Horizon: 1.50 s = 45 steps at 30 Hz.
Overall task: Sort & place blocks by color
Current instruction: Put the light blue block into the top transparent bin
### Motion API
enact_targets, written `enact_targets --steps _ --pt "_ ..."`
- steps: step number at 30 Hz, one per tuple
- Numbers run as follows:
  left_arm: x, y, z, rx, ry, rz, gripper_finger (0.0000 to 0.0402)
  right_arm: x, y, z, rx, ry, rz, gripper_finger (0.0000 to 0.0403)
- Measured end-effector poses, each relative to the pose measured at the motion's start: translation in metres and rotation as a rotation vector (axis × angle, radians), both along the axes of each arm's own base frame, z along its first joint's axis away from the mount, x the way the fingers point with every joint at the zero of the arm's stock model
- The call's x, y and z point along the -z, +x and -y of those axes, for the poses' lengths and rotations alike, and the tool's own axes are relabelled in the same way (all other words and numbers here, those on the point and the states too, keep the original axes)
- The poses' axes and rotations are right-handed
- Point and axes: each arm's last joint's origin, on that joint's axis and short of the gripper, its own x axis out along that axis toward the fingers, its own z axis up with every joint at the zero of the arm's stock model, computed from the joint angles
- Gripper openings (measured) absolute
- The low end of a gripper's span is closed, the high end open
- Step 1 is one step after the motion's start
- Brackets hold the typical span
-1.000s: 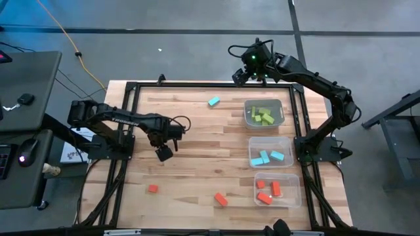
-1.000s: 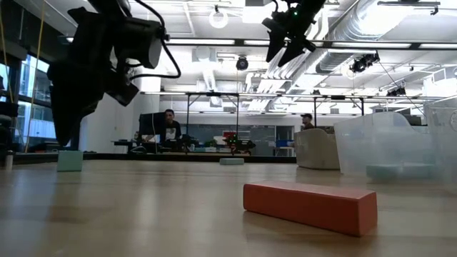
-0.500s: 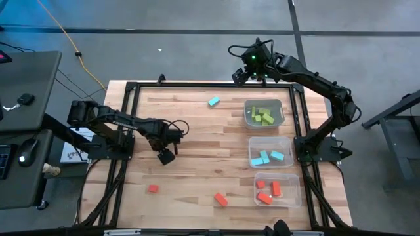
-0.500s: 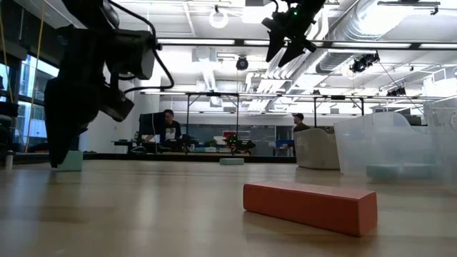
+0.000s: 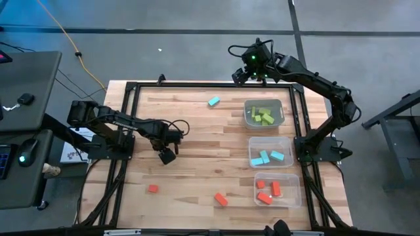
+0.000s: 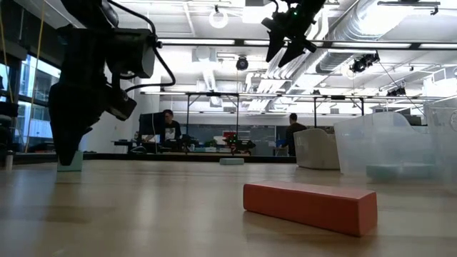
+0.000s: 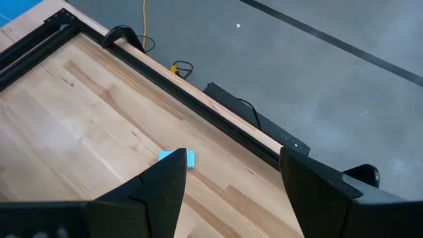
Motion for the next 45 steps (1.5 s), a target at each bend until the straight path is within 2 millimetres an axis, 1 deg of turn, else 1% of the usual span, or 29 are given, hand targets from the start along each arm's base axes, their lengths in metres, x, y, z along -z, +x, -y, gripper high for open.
enact_targets --steps 15,24,27,30,36,41,45 --pt "0.000 0.000 0.000 0.036 -0.002 0.001 0.0113 0.000 0.000 0.000 0.000 0.000 0.000 0.0232" --pt "-0.001 0.000 0.000 0.061 0.003 0.006 0.0033 0.000 0.000 0.000 0.001 0.000 0.000 0.0232" --pt "-0.001 0.000 0.000 0.076 0.002 0.008 0.0014 0.000 0.000 0.000 0.001 0.000 0.000 0.0232" --pt "-0.001 0.000 0.000 0.105 0.001 0.010 0.0004 0.000 0.000 0.000 0.001 0.000 0.000 0.0232" --pt "-0.005 -0.001 -0.003 0.147 0.006 0.042 0.0002 0.000 0.001 -0.001 -0.002 0.030 0.025 0.0232" --pt "-0.017 -0.006 -0.011 0.149 0.017 0.108 0.0001 0.000 0.003 -0.004 -0.070 0.113 0.080 0.0232" --pt "-0.029 -0.011 -0.017 0.142 0.001 0.178 0.0001 0.000 0.007 -0.011 -0.139 0.157 0.105 0.0232"
